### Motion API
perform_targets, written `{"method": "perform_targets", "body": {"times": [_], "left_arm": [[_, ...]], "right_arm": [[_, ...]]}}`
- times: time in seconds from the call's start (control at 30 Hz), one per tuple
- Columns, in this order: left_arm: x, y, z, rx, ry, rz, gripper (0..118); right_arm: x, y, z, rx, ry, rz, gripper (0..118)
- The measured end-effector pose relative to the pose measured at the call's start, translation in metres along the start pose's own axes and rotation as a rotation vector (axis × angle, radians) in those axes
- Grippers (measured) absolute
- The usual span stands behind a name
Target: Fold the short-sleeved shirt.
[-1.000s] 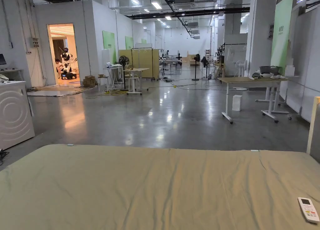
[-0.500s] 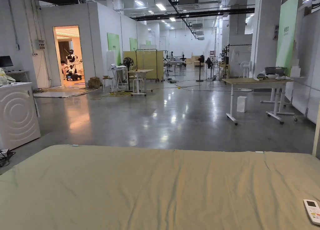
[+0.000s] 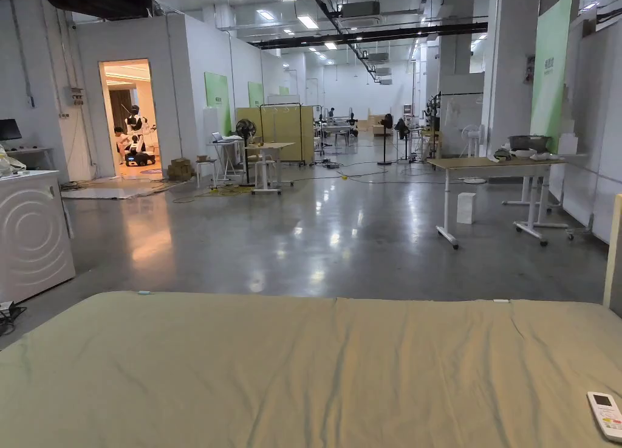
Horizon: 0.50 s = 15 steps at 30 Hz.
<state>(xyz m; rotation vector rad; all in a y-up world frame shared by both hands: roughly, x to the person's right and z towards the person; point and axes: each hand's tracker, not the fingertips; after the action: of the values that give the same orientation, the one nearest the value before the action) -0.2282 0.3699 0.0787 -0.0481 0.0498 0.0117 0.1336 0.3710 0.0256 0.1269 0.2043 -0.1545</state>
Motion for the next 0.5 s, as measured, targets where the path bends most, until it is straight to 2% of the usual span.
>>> {"method": "perform_targets", "body": {"times": [0.03, 0.1, 0.23, 0.37, 0.5], "left_arm": [[-0.001, 0.0, 0.001, 0.003, -0.002, 0.0, 118], [-0.004, 0.002, -0.001, -0.01, -0.019, -0.024, 118], [-0.005, 0.011, -0.001, 0.018, 0.058, -0.075, 118], [-0.01, 0.017, 0.003, 0.045, 0.013, -0.034, 118], [-0.006, 0.023, 0.007, 0.046, 0.023, -0.053, 118]], "right_arm": [[-0.003, 0.002, -0.001, -0.045, -0.062, 0.009, 118], [-0.007, 0.009, -0.004, -0.055, -0.085, 0.089, 118], [-0.009, 0.012, -0.008, -0.094, -0.023, 0.178, 118], [-0.015, 0.011, -0.009, -0.089, -0.046, 0.202, 118], [-0.015, 0.011, -0.008, -0.093, -0.011, 0.19, 118]]}}
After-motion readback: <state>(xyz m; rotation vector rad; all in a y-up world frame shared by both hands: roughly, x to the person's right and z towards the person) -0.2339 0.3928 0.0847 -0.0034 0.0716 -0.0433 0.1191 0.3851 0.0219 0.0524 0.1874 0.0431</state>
